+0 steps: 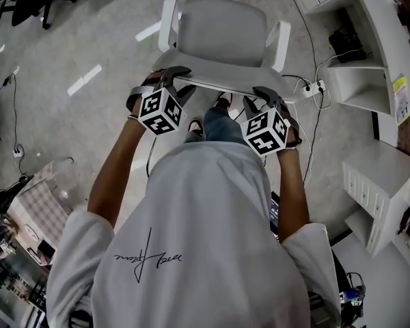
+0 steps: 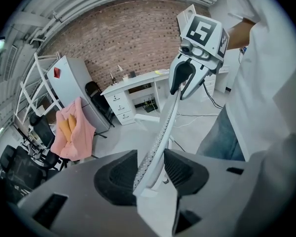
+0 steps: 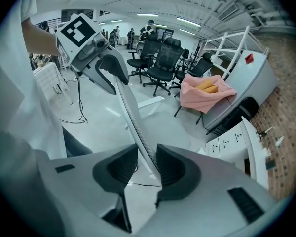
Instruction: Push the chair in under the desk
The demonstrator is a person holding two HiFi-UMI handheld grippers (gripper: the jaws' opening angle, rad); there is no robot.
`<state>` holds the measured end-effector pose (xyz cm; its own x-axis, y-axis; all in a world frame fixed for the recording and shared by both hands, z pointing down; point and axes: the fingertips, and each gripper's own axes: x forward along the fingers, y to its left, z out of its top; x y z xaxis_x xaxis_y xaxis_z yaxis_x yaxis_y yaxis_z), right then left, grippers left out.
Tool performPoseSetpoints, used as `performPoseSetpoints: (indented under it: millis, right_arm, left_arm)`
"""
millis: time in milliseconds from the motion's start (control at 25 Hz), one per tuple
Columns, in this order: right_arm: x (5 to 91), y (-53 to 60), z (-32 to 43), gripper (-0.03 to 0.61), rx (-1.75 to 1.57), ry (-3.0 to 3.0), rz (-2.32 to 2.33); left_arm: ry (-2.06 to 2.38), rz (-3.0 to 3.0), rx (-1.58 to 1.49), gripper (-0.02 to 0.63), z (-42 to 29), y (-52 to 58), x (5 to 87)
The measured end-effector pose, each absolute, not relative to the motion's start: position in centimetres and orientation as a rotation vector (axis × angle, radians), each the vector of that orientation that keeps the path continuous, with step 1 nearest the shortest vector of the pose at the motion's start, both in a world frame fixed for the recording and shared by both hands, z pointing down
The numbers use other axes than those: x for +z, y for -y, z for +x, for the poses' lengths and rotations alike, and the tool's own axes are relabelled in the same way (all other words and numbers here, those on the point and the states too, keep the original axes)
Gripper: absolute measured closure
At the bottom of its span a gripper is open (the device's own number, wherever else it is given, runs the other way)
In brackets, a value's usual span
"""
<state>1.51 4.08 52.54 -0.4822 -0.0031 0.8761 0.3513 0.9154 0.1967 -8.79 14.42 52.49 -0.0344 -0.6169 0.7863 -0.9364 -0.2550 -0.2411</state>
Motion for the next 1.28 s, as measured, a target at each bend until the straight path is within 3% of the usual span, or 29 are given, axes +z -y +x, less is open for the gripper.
performPoseSetpoints:
  millis: [1280]
  right_arm:
    - [52.6, 7.4, 2.1, 0.436, -0.327, 2.066, -0.13]
  left_arm:
    - [1.498, 1.983, 1.236, 0.446, -9.3, -1.6, 52.8]
